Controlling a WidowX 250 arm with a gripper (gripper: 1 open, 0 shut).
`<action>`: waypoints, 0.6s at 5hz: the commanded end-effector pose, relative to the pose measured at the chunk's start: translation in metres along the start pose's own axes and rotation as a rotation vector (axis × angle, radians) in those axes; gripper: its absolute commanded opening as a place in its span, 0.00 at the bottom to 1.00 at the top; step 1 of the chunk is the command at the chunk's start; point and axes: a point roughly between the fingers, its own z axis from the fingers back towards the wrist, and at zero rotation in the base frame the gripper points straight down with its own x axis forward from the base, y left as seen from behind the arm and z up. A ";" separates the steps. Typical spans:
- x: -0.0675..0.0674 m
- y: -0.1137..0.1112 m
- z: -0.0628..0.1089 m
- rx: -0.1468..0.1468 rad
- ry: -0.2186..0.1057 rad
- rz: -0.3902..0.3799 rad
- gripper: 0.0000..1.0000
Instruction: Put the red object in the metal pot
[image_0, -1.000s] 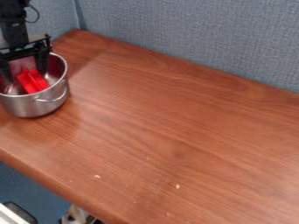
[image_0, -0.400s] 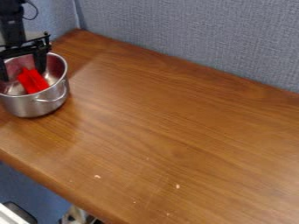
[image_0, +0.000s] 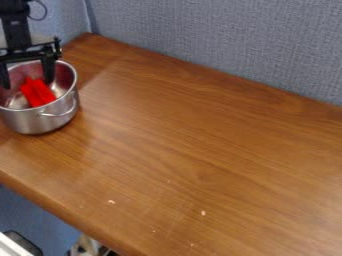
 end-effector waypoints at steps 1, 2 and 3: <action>0.014 0.000 0.013 -0.008 -0.088 -0.037 1.00; 0.020 -0.003 -0.003 -0.006 -0.102 -0.061 1.00; 0.010 -0.009 -0.013 0.001 -0.113 -0.069 1.00</action>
